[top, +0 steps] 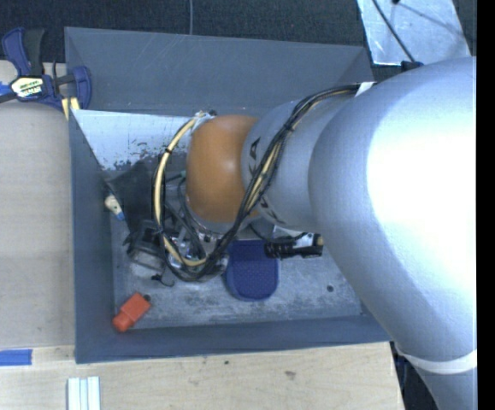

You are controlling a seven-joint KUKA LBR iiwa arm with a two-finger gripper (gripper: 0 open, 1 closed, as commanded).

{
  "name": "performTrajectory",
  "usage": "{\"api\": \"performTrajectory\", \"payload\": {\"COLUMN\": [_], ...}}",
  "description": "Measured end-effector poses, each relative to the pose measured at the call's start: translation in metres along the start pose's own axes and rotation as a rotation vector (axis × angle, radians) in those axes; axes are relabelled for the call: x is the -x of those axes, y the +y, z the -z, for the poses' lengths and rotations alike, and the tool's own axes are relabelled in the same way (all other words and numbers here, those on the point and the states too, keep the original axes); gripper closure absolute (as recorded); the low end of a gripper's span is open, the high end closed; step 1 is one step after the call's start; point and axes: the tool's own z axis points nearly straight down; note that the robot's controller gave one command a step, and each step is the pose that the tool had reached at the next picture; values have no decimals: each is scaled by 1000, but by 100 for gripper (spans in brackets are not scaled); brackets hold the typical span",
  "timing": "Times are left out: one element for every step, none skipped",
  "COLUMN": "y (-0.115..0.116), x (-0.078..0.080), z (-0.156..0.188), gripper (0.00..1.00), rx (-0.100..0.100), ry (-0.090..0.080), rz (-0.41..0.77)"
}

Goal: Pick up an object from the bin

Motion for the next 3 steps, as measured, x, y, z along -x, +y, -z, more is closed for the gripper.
{"api": "performTrajectory", "payload": {"y": [0,-1,-4], "x": [-2,-4,-4], "z": [-1,4,17], "gripper": [100,100,100], "rx": [-4,-5,-4], "ry": [9,7,4], "rz": [2,1,-1]}}
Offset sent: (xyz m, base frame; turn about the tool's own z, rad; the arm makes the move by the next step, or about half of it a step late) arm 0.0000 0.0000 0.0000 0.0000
